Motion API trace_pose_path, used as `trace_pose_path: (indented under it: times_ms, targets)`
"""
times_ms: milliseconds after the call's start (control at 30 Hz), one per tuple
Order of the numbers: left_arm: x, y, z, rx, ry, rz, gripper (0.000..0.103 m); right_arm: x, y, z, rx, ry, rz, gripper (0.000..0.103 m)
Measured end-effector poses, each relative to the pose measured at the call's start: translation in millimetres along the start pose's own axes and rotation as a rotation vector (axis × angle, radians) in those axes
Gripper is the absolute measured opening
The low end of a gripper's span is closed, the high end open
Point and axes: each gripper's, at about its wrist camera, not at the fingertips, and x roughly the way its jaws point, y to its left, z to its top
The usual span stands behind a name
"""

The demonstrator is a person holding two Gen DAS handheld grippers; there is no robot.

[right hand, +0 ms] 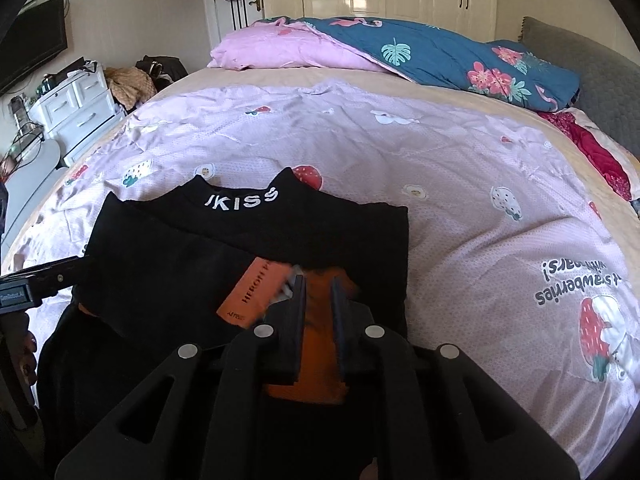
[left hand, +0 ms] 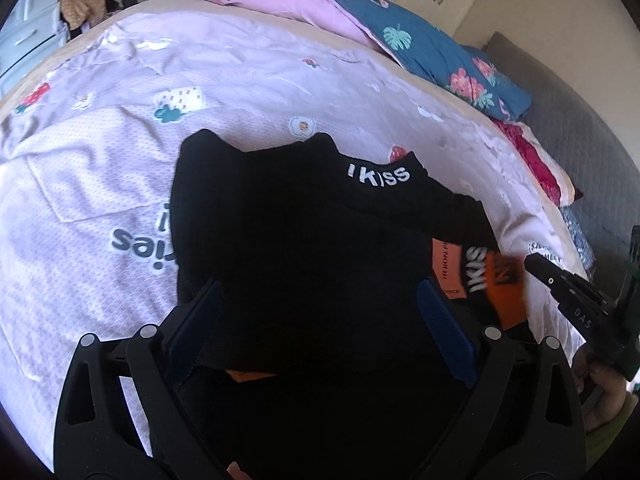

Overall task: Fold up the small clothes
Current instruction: 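Press the orange cuff flat on the shirt body and open the right tool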

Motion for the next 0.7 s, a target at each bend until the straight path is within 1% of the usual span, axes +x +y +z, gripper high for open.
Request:
trace_pose_path:
  times_ms: [33, 67, 100, 167, 233, 267, 333, 433, 500, 567, 700]
  targets:
    - [1.1, -1.0, 1.0, 0.004, 0.002, 0.001, 0.090, -1.2, -1.3, -0.1, 0.006, -0.002, -0.003, 0.015]
    - [2.8, -2.6, 2.3, 0.013, 0.004, 0.003, 0.090, -2.0, -2.1, -0.1, 0.009, -0.004, -0.007, 0.020]
    - [4.5, -3.7, 3.4, 0.019, 0.008, 0.002, 0.089, -3.0, -3.1, -0.1, 0.014, -0.007, -0.009, 0.021]
    - [9.6, -3.3, 6.4, 0.023, 0.017, 0.004, 0.084, -1.9, -4.3, -0.3, 0.022, 0.001, 0.006, 0.022]
    - [14.9, 0.0, 8.4, 0.016, 0.023, -0.001, 0.072, 2.2, -0.9, -0.7, 0.009, 0.020, 0.019, 0.023]
    - [18.6, 3.4, 9.5, 0.009, 0.026, 0.000, 0.064, 4.3, 2.6, -0.8, -0.005, 0.029, 0.025, 0.025]
    - [26.5, 11.8, 9.9, -0.006, 0.046, 0.010, 0.056, 7.7, 12.0, -2.2, -0.035, 0.043, 0.042, 0.029]
    - [34.8, 31.1, 8.3, -0.051, 0.066, 0.034, 0.050, 12.3, 25.5, -2.9, -0.065, 0.060, 0.076, 0.034]
    - [37.3, 41.0, 6.8, -0.077, 0.071, 0.022, 0.047, 16.4, 37.5, -3.1, -0.092, 0.071, 0.093, 0.038]
    - [37.6, 42.2, 5.5, -0.073, 0.069, 0.017, 0.047, 22.8, 50.6, -2.2, -0.118, 0.087, 0.111, 0.043]
    - [38.6, 39.7, 4.1, -0.049, 0.068, 0.031, 0.047, 33.7, 69.4, -2.4, -0.158, 0.114, 0.122, 0.046]
